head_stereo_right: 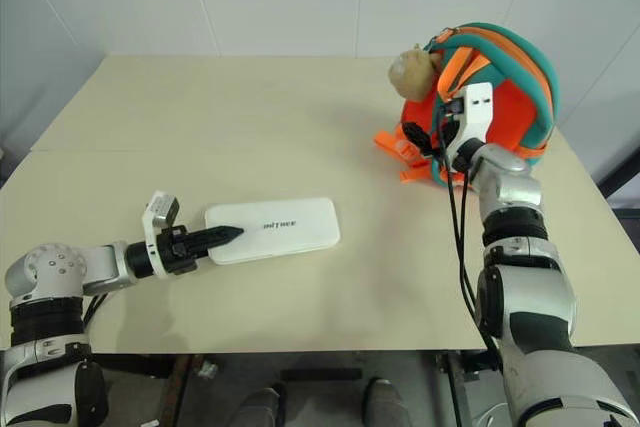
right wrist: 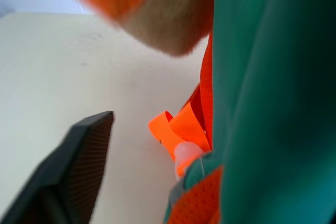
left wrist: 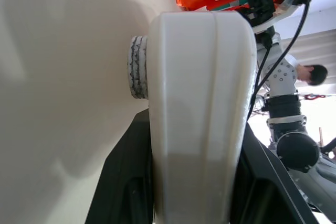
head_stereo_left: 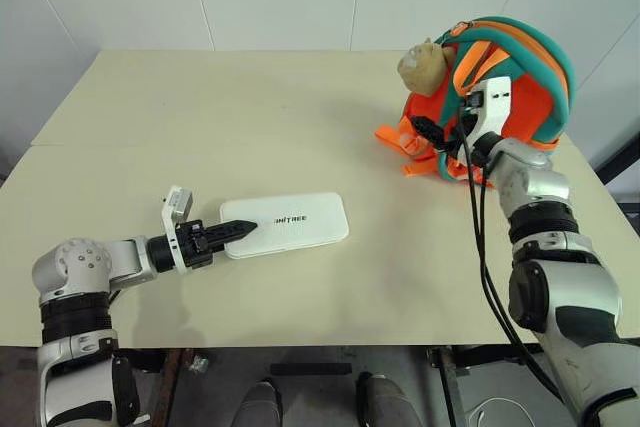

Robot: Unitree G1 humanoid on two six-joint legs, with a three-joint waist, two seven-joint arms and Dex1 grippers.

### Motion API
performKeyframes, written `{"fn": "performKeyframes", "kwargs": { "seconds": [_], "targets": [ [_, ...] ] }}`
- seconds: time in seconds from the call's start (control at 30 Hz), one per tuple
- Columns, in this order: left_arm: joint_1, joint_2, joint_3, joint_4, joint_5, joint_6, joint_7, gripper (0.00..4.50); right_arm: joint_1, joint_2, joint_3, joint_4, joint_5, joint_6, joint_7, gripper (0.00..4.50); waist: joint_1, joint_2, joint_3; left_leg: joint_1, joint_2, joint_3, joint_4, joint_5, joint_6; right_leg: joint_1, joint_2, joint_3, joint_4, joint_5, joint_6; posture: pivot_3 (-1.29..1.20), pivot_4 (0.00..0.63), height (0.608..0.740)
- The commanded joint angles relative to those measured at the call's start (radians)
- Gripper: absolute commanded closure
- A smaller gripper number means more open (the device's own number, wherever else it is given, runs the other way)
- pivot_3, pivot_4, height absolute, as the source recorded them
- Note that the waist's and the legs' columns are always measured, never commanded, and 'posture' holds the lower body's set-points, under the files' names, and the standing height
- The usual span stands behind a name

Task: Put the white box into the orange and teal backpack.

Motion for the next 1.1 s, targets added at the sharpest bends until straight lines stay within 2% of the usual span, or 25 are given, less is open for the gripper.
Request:
{"fn": "performKeyframes", "kwargs": {
  "seconds": [0.03,0.23,0.3,0.33,0.4,0.5,0.63,0.7,0.8,0.97,1.03,1.1],
  "targets": [
    [0.02,-0.02,0.064,-0.069,-0.039,0.005,0.037,3.25,-0.055,0.012,-0.013,0.074,-0.011,-0.128,0.035,1.58,-0.006,0.0,0.0,0.0,0.0,0.0,0.0,0.0,0.0,0.0,0.0,0.0,0.0,0.0,0.0,0.0,0.15,0.74],
    [0.067,-0.023,0.114,-0.128,-0.055,-0.03,0.056,3.25,-0.091,0.028,-0.073,0.1,0.04,-0.207,0.106,3.72,-0.022,0.0,0.0,0.001,0.0,0.0,0.0,0.001,-0.001,0.0,0.0,0.001,0.002,0.0,0.0,0.0,0.15,0.74],
    [0.092,0.012,0.109,-0.144,-0.032,-0.074,0.049,3.25,-0.108,0.039,-0.108,0.038,0.112,-0.146,0.233,4.37,-0.022,0.0,0.0,0.001,0.0,0.0,0.0,0.001,-0.001,-0.001,0.0,0.001,0.002,0.0,0.0,0.0,0.15,0.74],
    [0.116,0.052,0.079,-0.151,-0.001,-0.114,0.027,3.25,-0.11,0.046,-0.109,-0.021,0.155,-0.063,0.325,4.48,-0.024,0.0,0.0,0.001,0.0,0.0,0.0,0.001,-0.001,-0.001,0.0,0.001,0.002,0.0,0.0,0.0,0.15,0.74],
    [0.14,0.102,0.044,-0.145,0.026,-0.17,-0.007,3.25,-0.096,0.046,-0.089,-0.134,0.218,0.129,0.457,4.48,-0.032,0.0,0.0,0.001,0.001,0.001,0.0,0.001,-0.002,-0.002,0.001,0.002,0.004,0.0,0.0,0.0,0.15,0.74],
    [0.166,0.13,0.06,-0.138,0.006,-0.228,-0.045,3.25,0.053,0.013,0.018,-0.507,0.351,0.521,0.592,4.48,-0.032,0.0,0.0,0.001,0.001,0.001,0.0,0.001,-0.002,-0.003,0.001,0.002,0.005,0.0,0.0,0.0,0.15,0.74],
    [0.212,0.147,0.094,-0.185,-0.036,-0.244,-0.064,3.25,0.237,-0.047,0.073,-0.943,0.574,0.892,0.611,4.48,-0.028,0.0,0.001,0.0,0.001,0.001,-0.001,-0.001,-0.002,-0.004,0.001,0.002,0.01,-0.003,-0.001,0.0,0.15,0.74],
    [0.233,0.153,0.113,-0.201,-0.052,-0.251,-0.068,3.25,0.289,-0.067,0.073,-1.076,0.669,1.014,0.596,4.48,-0.029,0.0,0.001,0.0,0.001,0.001,-0.001,-0.001,-0.002,-0.006,0.001,0.002,0.011,-0.004,-0.001,0.0,0.15,0.74],
    [0.277,0.197,0.108,-0.221,-0.027,-0.285,-0.09,3.25,0.343,-0.131,0.083,-1.222,0.774,1.13,0.62,4.48,-0.026,0.0,0.0,0.0,0.001,0.002,0.0,-0.002,-0.002,-0.007,0.001,0.003,0.011,-0.005,-0.002,0.0,0.15,0.74],
    [0.288,0.24,0.145,-0.248,-0.057,-0.327,-0.119,3.25,0.402,-0.246,0.079,-1.266,0.855,1.223,0.645,4.48,-0.01,-0.001,0.0,0.001,0.001,0.002,0.001,-0.003,-0.002,-0.006,0.001,0.003,0.007,-0.007,-0.006,0.0,0.15,0.74],
    [0.309,0.241,0.197,-0.338,-0.134,-0.341,-0.176,3.25,0.432,-0.286,0.094,-1.264,0.848,1.225,0.657,4.48,-0.005,-0.001,0.0,-0.001,0.001,0.003,0.002,-0.003,-0.001,-0.006,0.001,0.003,0.003,-0.007,-0.009,0.0,0.15,0.74],
    [0.309,0.236,0.233,-0.388,-0.196,-0.321,-0.168,3.25,0.449,-0.297,0.111,-1.257,0.825,1.191,0.655,4.48,0.004,-0.002,0.0,-0.003,0.001,0.004,0.003,-0.003,0.0,-0.006,0.0,0.004,0.0,-0.007,-0.012,0.0,0.15,0.74]
  ]
}}
